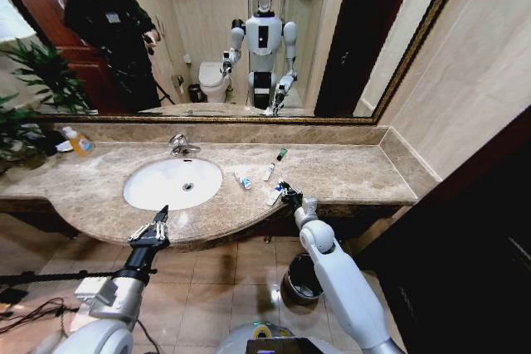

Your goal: Pick up the trash from the sink and place it in the trash bin.

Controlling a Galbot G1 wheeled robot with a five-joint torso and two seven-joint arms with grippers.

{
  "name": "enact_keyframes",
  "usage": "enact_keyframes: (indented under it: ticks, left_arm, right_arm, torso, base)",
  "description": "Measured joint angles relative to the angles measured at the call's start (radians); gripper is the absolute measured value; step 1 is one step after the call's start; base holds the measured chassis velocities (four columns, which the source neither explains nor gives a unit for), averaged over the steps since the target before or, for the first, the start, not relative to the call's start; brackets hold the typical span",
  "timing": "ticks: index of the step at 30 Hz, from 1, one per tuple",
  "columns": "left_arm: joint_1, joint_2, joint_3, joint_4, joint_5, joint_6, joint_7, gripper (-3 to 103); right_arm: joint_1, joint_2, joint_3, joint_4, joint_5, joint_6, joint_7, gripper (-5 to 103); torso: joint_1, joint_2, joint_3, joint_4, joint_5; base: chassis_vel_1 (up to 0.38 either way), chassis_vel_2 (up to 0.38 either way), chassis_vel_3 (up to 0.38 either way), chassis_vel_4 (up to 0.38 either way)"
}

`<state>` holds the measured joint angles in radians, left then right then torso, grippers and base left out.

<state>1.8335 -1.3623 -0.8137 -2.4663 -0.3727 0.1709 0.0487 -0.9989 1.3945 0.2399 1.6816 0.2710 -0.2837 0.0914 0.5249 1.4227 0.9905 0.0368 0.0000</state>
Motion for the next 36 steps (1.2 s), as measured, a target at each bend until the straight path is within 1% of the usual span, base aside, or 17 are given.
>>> enact_keyframes:
  ticks: [11,12,13,15,16,19,21,22,23,25,26,27,28,30,31,36]
  left_arm:
    - [0.0,0.0,0.0,0.0,0.0,0.0,0.0,0]
    - [0.0,0.0,0.0,0.0,0.0,0.0,0.0,0]
    - [0.0,0.0,0.0,0.0,0.0,0.0,0.0,0]
    - [0.0,0.0,0.0,0.0,0.0,0.0,0.0,0]
    - [0.0,0.0,0.0,0.0,0.0,0.0,0.0,0]
    - [0.0,0.0,0.0,0.0,0.0,0.0,0.0,0]
    - [0.0,0.0,0.0,0.0,0.0,0.0,0.0,0]
    - [0.0,0.0,0.0,0.0,0.0,0.0,0.0,0]
    - [0.0,0.0,0.0,0.0,0.0,0.0,0.0,0]
    - [0.0,0.0,0.0,0.0,0.0,0.0,0.0,0]
    - [0.0,0.0,0.0,0.0,0.0,0.0,0.0,0]
    - [0.0,0.0,0.0,0.0,0.0,0.0,0.0,0]
    - [0.0,0.0,0.0,0.0,0.0,0.0,0.0,0]
    - [0.0,0.0,0.0,0.0,0.0,0.0,0.0,0]
    - [0.0,0.0,0.0,0.0,0.0,0.0,0.0,0]
    - [0.0,0.0,0.0,0.0,0.0,0.0,0.0,0]
  right_arm:
    - [-0.062,-0.028,0.01,0.099,0.0,-0.003,0.019,0]
    - [-0.084,-0.033,0.016,0.125,0.0,-0.003,0.023,3]
    - [-0.097,-0.035,0.018,0.139,0.0,-0.003,0.026,3]
    - [-0.14,-0.038,0.02,0.177,-0.002,-0.006,0.035,13]
    - [-0.14,-0.038,0.02,0.177,-0.002,-0.006,0.035,13]
    - [-0.2,-0.034,0.012,0.217,-0.02,-0.005,0.046,29]
    - [-0.213,-0.032,0.007,0.223,-0.026,-0.004,0.05,29]
    - [-0.233,-0.029,0.0,0.233,-0.034,-0.002,0.054,35]
    - [-0.248,-0.026,-0.005,0.243,-0.04,-0.001,0.058,37]
    - [-0.26,-0.024,-0.011,0.252,-0.045,-0.001,0.062,37]
    - [-0.273,-0.023,-0.017,0.262,-0.051,-0.001,0.065,40]
    - [-0.286,-0.021,-0.022,0.271,-0.058,-0.001,0.066,37]
    - [-0.286,-0.021,-0.022,0.271,-0.058,-0.001,0.066,37]
    - [-0.295,-0.018,-0.027,0.275,-0.064,-0.001,0.068,27]
    - [-0.297,-0.016,-0.029,0.276,-0.066,-0.001,0.069,25]
    - [-0.3,-0.01,-0.04,0.277,-0.071,-0.001,0.075,24]
  torso:
    - [0.0,0.0,0.0,0.0,0.0001]
    - [0.0,0.0,0.0,0.0001,0.0001]
    - [0.0,0.0,0.0,0.0,0.0]
    - [0.0,0.0,0.0,0.0,0.0]
    - [0.0,0.0,0.0,0.0,0.0]
    - [0.0,0.0,0.0,0.0,0.0001]
    - [0.0,0.0,0.0,0.0,0.0001]
    - [0.0,0.0,0.0,0.0,0.0]
    - [0.0,0.0,0.0,0.0,0.0]
    - [0.0,0.0,0.0,0.0,0.0]
    - [0.0,0.0,0.0,0.0,0.0]
    - [0.0,0.0,0.0,0.0,0.0]
    - [0.0,0.0,0.0,0.0,0.0]
    - [0.0,0.0,0.0,0.0,0.0]
    - [0.0,0.0,0.0,0.0,0.0]
    - [0.0,0.0,0.0,0.0,0.0]
  base:
    - [0.0,0.0,0.0,0.0]
    - [0.0,0.0,0.0,0.0]
    - [0.0,0.0,0.0,0.0]
    - [0.0,0.0,0.0,0.0]
    - [0.0,0.0,0.0,0.0]
    - [0.0,0.0,0.0,0.0]
    - [0.0,0.0,0.0,0.0]
    - [0.0,0.0,0.0,0.0]
    - [0.0,0.0,0.0,0.0]
    - [0.0,0.0,0.0,0.0]
    - [0.0,0.0,0.0,0.0]
    - [0.0,0.0,0.0,0.0]
    - [0.0,0.0,0.0,0.0]
    - [0.0,0.0,0.0,0.0]
    - [0.0,0.0,0.0,0.0]
    - [0.0,0.0,0.0,0.0]
